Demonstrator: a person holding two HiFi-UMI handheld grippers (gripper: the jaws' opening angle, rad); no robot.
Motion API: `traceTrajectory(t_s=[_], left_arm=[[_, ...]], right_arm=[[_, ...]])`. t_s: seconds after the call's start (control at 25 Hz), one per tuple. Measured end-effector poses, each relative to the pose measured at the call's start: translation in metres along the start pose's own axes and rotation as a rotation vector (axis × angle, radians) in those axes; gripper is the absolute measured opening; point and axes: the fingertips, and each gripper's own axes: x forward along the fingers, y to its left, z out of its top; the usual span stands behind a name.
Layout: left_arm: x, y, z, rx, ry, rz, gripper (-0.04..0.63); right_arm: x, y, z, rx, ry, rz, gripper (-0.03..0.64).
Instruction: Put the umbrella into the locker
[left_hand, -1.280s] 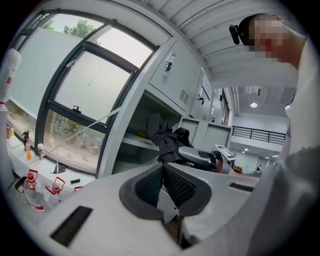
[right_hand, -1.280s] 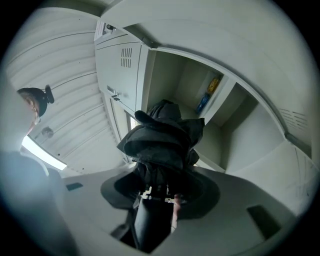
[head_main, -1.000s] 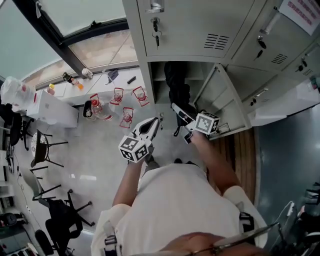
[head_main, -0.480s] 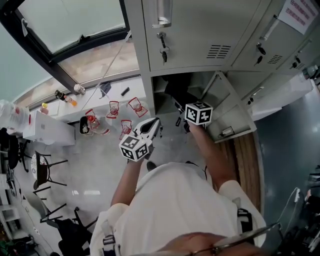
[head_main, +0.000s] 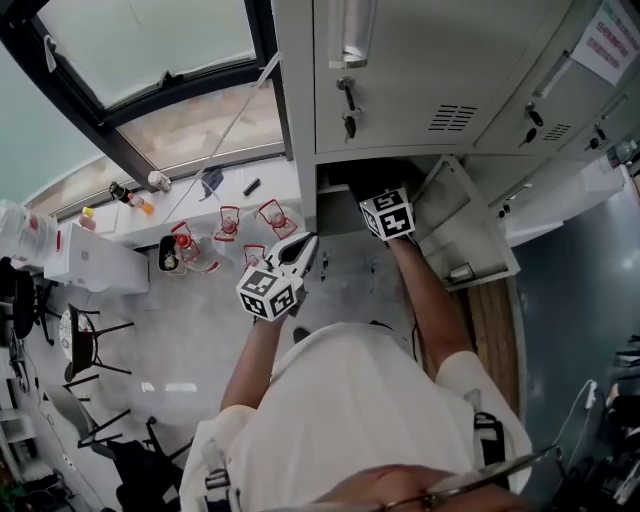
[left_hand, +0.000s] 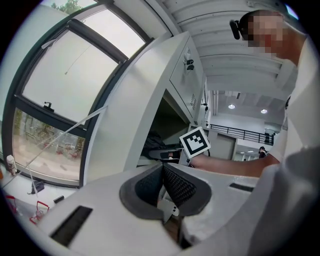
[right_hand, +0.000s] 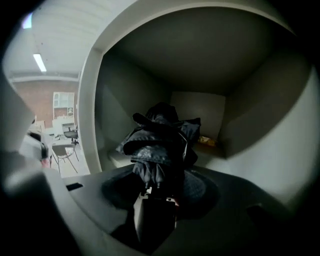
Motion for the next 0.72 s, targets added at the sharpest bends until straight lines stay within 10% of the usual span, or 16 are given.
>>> traceTrajectory(t_s=[0.72], left_arm=[[-0.016, 0.024, -0.004, -0.031, -0.012, 0.076, 0.005]], right_arm=[[0.029, -0.007, 0.015, -0.364, 0.088, -0.133, 0.252]])
